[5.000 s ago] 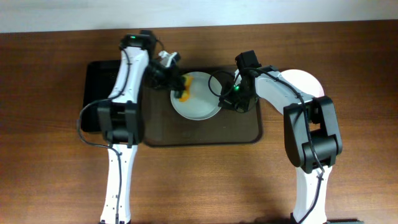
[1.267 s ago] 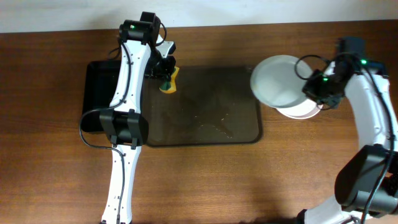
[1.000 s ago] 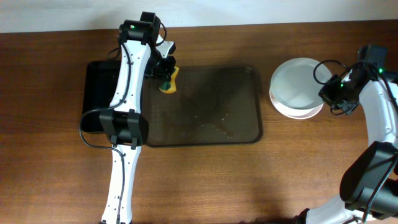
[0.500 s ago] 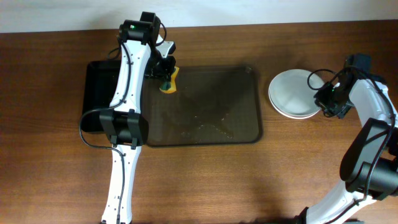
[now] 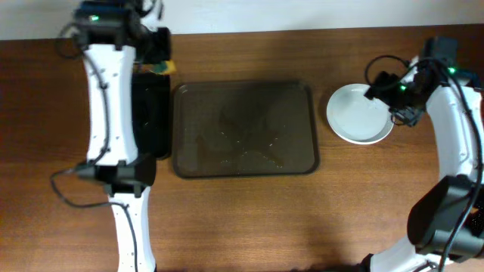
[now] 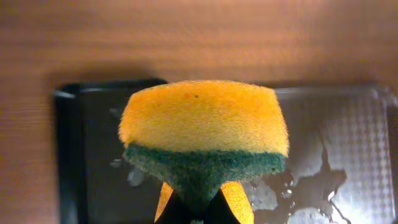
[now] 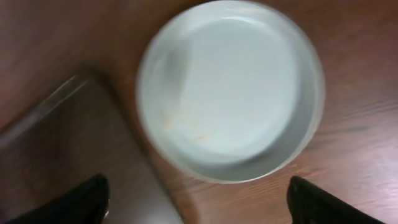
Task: Clean dirty plates on tray and stack at the side
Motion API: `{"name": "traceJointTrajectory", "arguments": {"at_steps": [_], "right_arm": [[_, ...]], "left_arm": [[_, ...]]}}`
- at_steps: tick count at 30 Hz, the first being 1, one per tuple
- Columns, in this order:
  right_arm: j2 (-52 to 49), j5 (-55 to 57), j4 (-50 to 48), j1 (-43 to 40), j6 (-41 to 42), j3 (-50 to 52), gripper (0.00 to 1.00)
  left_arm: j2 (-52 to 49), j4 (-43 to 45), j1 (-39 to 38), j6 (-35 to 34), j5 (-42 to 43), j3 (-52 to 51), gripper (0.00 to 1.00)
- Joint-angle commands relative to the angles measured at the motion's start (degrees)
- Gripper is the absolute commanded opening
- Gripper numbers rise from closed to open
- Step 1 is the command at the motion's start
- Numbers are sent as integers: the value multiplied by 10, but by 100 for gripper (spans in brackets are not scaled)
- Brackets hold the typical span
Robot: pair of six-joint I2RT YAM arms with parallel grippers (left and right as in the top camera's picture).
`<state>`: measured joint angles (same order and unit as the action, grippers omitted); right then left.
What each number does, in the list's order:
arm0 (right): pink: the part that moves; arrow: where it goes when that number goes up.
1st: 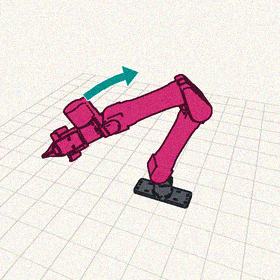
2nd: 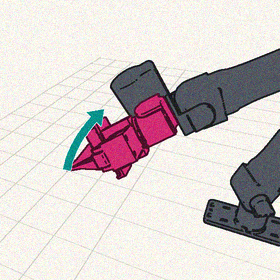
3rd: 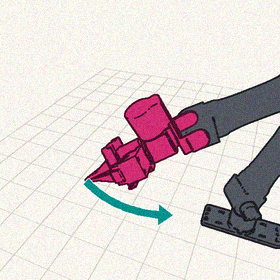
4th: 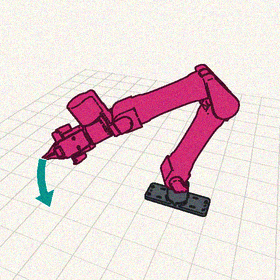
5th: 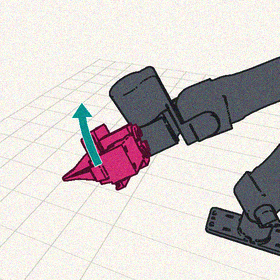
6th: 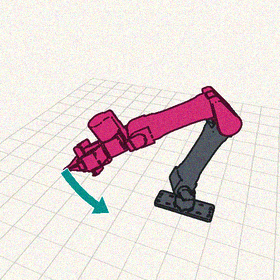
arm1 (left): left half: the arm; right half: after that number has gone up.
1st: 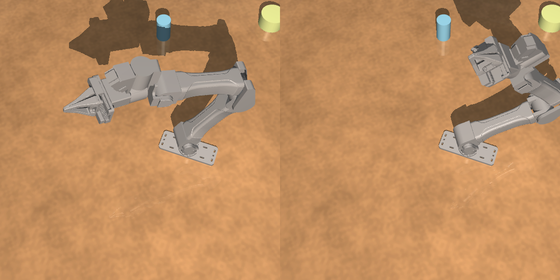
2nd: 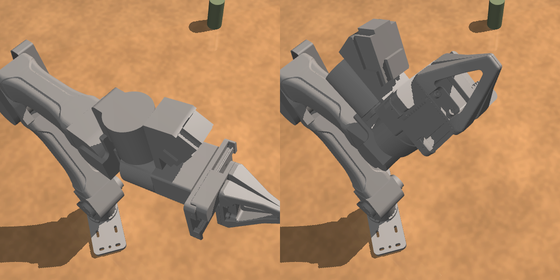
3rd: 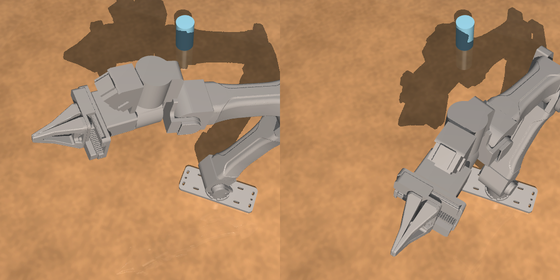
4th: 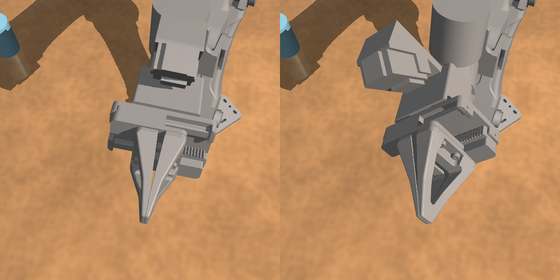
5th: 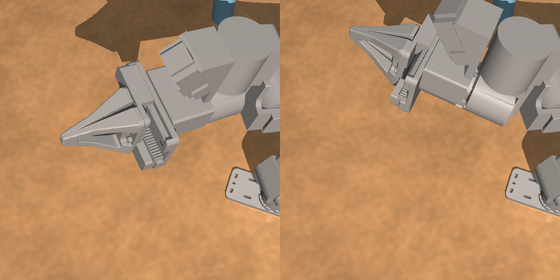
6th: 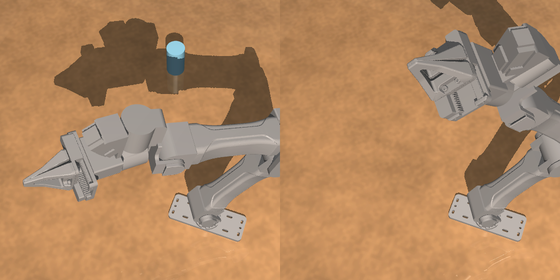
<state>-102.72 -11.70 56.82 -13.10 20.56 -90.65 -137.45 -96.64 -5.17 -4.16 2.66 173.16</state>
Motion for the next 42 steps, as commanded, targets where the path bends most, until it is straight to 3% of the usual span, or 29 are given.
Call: {"name": "traceJointTrajectory", "arguments": {"at_steps": [1, 9, 13, 18, 20, 25, 31, 33, 34, 35, 37, 38, 42], "right_arm": [[8, -5, 5, 48, -7, -6, 93], [8, 3, -1, 112, -7, -6, 95], [8, 18, -5, 127, -7, -6, 95], [8, 18, -4, 129, -7, -6, 95], [8, 19, -2, 129, -7, -6, 95], [8, 21, 0, 129, -9, -6, 95], [8, 23, 0, 129, -9, -6, 95], [8, 23, 2, 129, -9, -6, 96], [8, 23, 2, 129, -9, -6, 96], [8, 23, 2, 129, -9, -6, 96], [8, 23, 2, 129, -9, -6, 96], [8, 23, 2, 129, -9, -6, 96], [8, 23, 2, 129, -9, -6, 95]], "left_arm": [[23, -1, 7, -21, -42, -9, 1], [104, -1, 20, -82, -160, -249, 1], [103, 54, 37, -78, -155, -362, 1], [103, 200, 46, 29, -61, -513, 1], [103, 248, 46, 30, -58, -565, 0], [103, 304, 46, 30, -59, -633, 1], [103, 316, 46, 29, -59, -640, 2], [103, 316, 46, 29, -59, -640, 23], [103, 316, 46, 29, -59, -640, 39], [103, 316, 46, 29, -59, -640, 47], [103, 317, 46, 29, -59, -640, 84], [103, 317, 46, 29, -58, -640, 94], [108, 310, 46, 18, -58, -623, 99]]}}
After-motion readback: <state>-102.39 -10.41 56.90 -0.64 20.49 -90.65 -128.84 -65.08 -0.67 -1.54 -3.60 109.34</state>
